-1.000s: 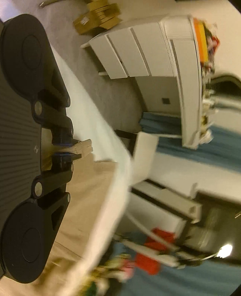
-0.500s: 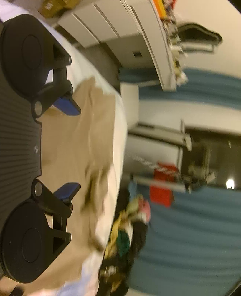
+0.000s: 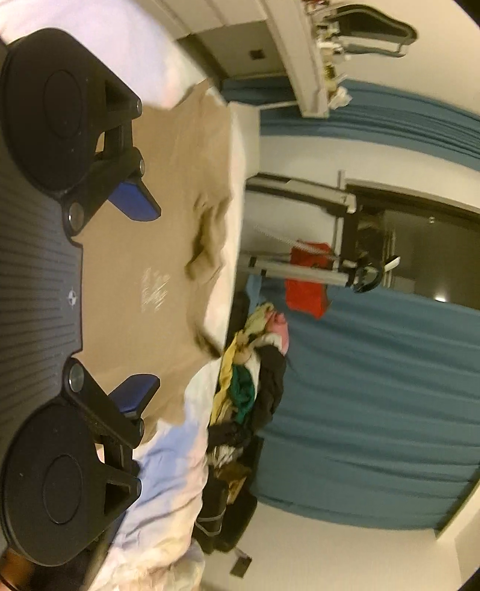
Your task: Fold clothes
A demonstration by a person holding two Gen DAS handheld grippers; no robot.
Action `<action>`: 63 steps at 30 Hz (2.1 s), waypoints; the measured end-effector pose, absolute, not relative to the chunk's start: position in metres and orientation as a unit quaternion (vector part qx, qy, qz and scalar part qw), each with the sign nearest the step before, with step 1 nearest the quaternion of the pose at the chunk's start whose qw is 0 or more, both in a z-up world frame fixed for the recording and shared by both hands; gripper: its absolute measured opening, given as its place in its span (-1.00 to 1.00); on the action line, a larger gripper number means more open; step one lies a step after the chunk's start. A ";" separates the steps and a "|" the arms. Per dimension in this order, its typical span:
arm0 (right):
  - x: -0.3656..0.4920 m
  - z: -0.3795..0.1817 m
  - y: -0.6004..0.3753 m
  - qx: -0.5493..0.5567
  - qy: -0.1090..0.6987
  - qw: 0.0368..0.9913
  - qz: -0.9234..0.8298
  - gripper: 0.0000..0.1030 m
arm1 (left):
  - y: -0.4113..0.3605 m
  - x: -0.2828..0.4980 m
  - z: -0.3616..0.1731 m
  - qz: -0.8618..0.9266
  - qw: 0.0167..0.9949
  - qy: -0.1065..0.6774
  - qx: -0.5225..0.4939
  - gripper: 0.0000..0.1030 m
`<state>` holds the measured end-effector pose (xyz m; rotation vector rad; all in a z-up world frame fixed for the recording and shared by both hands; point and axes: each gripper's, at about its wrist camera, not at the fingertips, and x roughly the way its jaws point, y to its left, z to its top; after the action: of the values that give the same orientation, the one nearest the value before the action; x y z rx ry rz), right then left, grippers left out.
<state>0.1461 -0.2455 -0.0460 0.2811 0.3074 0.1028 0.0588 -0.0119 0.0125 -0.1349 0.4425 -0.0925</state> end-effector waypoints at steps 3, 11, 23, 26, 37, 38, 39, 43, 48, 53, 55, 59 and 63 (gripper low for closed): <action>0.141 -0.044 -0.253 0.128 0.155 0.978 0.048 0.92 | -0.009 0.062 -0.011 -0.046 0.971 0.226 -0.060 0.78; 0.160 -0.057 -0.278 0.186 0.172 0.967 0.031 0.92 | 0.000 0.067 -0.045 -0.041 0.968 0.243 -0.051 0.81; 0.187 -0.076 -0.297 0.201 0.179 0.963 0.021 0.40 | 0.010 0.076 -0.053 -0.030 0.965 0.253 -0.070 0.88; 0.196 -0.081 -0.306 0.230 0.187 0.955 0.021 0.37 | 0.010 0.079 -0.056 -0.027 0.963 0.257 -0.078 0.88; 0.226 -0.125 -0.379 0.429 0.204 0.879 -0.024 0.70 | -0.004 0.085 -0.069 -0.034 0.962 0.268 -0.046 0.89; 0.229 -0.130 -0.385 0.451 0.203 0.869 -0.025 0.78 | -0.005 0.084 -0.070 -0.036 0.962 0.268 -0.041 0.90; 0.233 -0.136 -0.392 0.474 0.201 0.857 -0.024 0.83 | -0.006 0.084 -0.071 -0.037 0.962 0.268 -0.036 0.90; 0.251 -0.155 -0.407 0.539 0.201 0.818 -0.006 0.82 | -0.010 0.085 -0.077 -0.044 0.961 0.271 -0.021 0.90; 0.274 -0.162 -0.408 0.572 0.172 0.800 0.061 0.80 | -0.013 0.092 -0.084 -0.056 0.959 0.276 -0.025 0.91; 0.309 -0.150 -0.377 0.495 0.213 0.837 0.091 0.60 | -0.017 0.100 -0.091 -0.064 0.957 0.281 -0.028 0.91; 0.321 -0.146 -0.352 0.421 0.239 0.871 0.079 0.51 | -0.017 0.102 -0.092 -0.065 0.957 0.282 -0.032 0.91; 0.327 -0.130 -0.298 0.271 0.241 0.931 0.046 -0.62 | -0.013 0.106 -0.091 -0.059 0.958 0.277 -0.050 0.90; 0.316 -0.100 -0.236 0.107 0.182 0.975 0.062 -0.65 | -0.007 0.108 -0.087 -0.043 0.961 0.263 -0.067 0.90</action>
<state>0.3159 -0.2363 -0.0998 0.2164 0.3671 0.1258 0.1080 -0.0069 -0.0866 -0.1361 0.5334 -0.0866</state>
